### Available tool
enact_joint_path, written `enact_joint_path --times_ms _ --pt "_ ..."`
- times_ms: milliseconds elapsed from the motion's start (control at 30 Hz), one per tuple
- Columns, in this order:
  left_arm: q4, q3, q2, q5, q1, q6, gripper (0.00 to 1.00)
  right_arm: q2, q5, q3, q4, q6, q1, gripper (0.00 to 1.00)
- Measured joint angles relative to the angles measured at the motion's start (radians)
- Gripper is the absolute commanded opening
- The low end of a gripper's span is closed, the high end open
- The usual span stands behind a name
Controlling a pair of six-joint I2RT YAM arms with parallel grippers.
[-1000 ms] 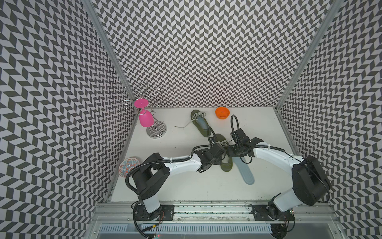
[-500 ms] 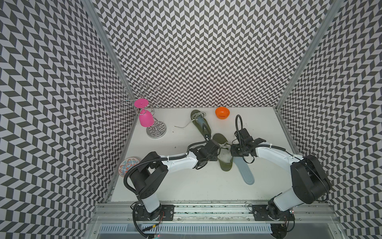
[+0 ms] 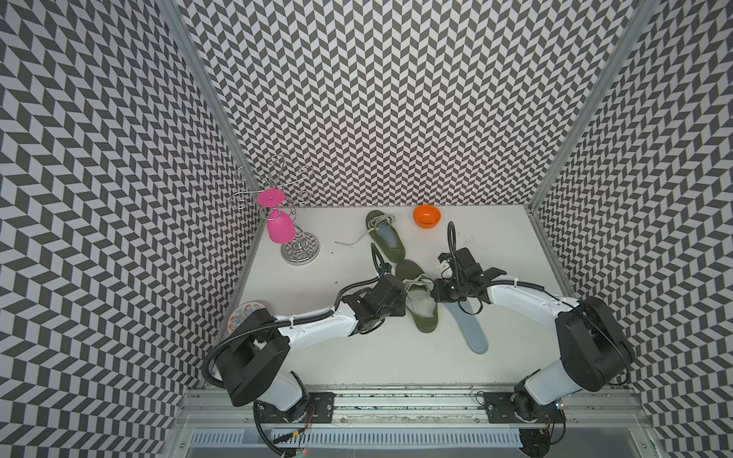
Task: Insert the insole into the shoe
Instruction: Adjust the shoe at the center of the board.
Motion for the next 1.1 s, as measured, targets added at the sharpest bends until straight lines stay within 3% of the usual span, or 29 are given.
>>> enact_joint_path --times_ms 100,400,567,767,1100 --pt "-0.016 -0.017 -0.017 0.003 -0.02 -0.005 0.3 0.017 -0.014 0.0 0.018 0.004 0.021 0.09" --pt "-0.149 0.055 -0.012 -0.074 -0.026 0.071 0.68 0.022 -0.005 0.03 0.004 -0.005 0.023 0.23" --pt "-0.238 0.195 -0.013 -0.111 -0.016 0.199 0.76 0.022 0.009 0.047 -0.012 -0.011 0.021 0.3" --pt "-0.305 0.346 0.021 -0.076 -0.016 0.487 0.86 0.013 0.009 0.05 -0.045 -0.027 0.012 0.4" --pt "-0.388 0.436 0.181 -0.033 -0.016 0.938 0.86 -0.101 -0.076 0.048 -0.114 -0.031 -0.1 0.48"
